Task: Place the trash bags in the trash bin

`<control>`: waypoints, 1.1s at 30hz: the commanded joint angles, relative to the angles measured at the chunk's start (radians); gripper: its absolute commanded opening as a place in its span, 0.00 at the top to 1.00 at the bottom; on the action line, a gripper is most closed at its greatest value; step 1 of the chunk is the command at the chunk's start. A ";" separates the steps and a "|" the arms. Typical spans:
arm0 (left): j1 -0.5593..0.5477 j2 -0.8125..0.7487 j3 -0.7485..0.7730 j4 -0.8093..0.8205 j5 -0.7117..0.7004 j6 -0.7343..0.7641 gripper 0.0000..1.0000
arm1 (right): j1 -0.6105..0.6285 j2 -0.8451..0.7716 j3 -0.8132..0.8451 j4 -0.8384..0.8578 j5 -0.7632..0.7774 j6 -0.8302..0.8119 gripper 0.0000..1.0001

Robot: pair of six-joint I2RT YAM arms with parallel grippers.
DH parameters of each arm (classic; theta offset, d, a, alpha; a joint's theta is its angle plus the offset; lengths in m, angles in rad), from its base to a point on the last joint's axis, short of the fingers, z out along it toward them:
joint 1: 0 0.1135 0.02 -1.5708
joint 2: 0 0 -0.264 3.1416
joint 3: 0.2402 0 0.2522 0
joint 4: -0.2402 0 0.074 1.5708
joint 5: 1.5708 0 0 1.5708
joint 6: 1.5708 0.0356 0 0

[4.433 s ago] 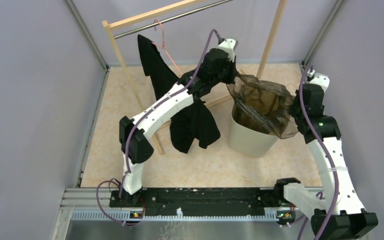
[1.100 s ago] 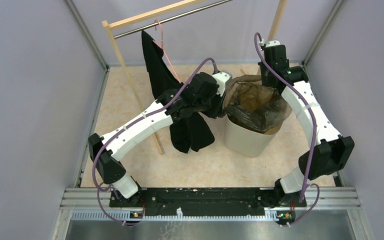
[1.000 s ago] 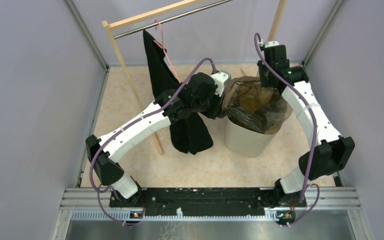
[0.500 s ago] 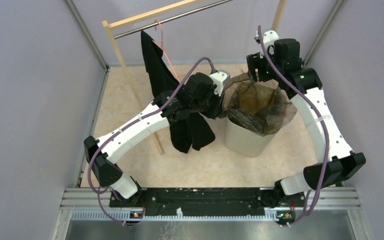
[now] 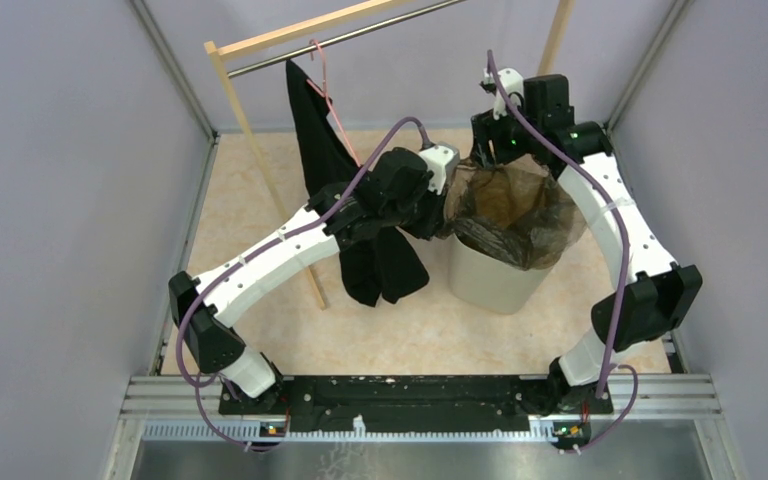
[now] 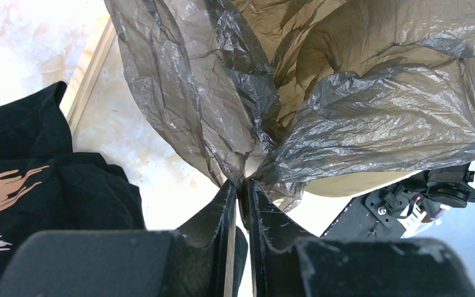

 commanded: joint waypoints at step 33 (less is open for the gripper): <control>-0.027 -0.110 -0.321 0.238 0.176 -0.181 0.82 | -0.168 0.047 -0.040 -0.016 0.111 0.255 0.81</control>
